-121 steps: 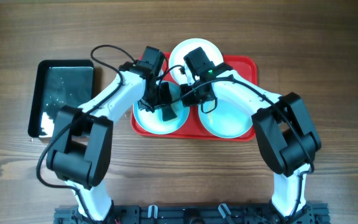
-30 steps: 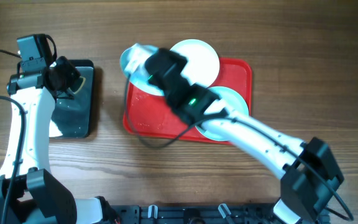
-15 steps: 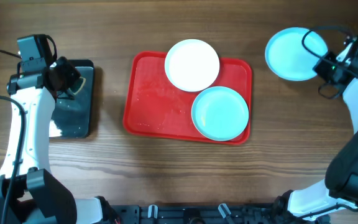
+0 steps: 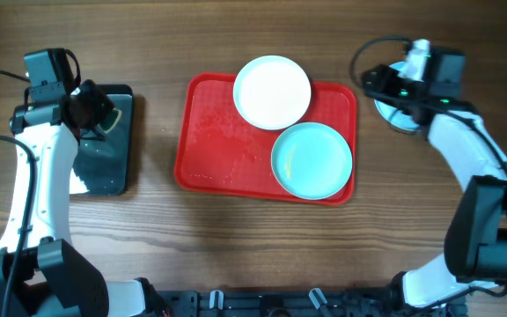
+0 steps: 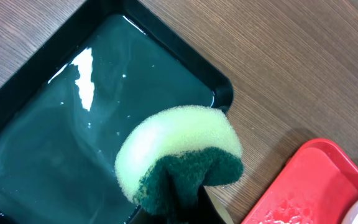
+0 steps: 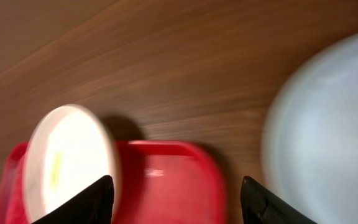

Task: Clean dirty plates on tray and stack at the side
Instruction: 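Grasp the white plate rim with the right gripper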

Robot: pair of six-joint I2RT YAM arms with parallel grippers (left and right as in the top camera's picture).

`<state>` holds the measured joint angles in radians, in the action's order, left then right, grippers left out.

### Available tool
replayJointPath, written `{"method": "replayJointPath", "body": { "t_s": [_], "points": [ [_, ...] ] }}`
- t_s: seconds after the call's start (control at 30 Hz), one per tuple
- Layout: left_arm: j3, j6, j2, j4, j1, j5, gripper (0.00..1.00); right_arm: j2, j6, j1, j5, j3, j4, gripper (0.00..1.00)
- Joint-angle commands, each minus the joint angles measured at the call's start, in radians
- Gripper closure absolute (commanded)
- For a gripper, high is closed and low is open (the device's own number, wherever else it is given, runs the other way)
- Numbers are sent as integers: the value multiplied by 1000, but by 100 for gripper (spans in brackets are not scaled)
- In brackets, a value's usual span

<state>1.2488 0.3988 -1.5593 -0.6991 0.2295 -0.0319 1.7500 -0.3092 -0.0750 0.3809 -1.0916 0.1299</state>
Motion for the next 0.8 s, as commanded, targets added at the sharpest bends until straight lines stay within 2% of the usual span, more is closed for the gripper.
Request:
{"method": "replayJointPath", "body": {
  "t_s": [0.0,0.1,0.13,0.2,0.33,0.43,0.5,0.53,0.6,0.73,0.77],
  "points": [
    [14,6,14,9,3,27,96,61,21,163,-195,6,-101,35],
    [14,6,14,8,3,27,96,207,30,305,-222,2,-211,34],
    [14,6,14,10,3,28,96,224,100,343,-224,-2,-215,33],
    [14,6,14,10,3,28,96,225,130,381,-281,-2,-216,33],
    [14,6,14,10,3,39,96,285,160,404,-314,-2,-251,34],
    [14,6,14,11,3,39,96,314,204,404,-338,-2,-370,35],
    [14,6,14,10,3,39,96,334,184,405,-340,-2,-410,47],
    [14,6,14,10,3,39,96,334,175,405,-339,-2,-409,60],
    [14,6,14,10,3,43,96,334,178,407,-322,-2,-409,75],
    [13,-2,3,14,-15,230,96,333,179,460,-154,-2,-364,96],
    [13,-2,-11,14,-48,243,96,333,179,485,-134,-2,-324,96]
  ]
}}
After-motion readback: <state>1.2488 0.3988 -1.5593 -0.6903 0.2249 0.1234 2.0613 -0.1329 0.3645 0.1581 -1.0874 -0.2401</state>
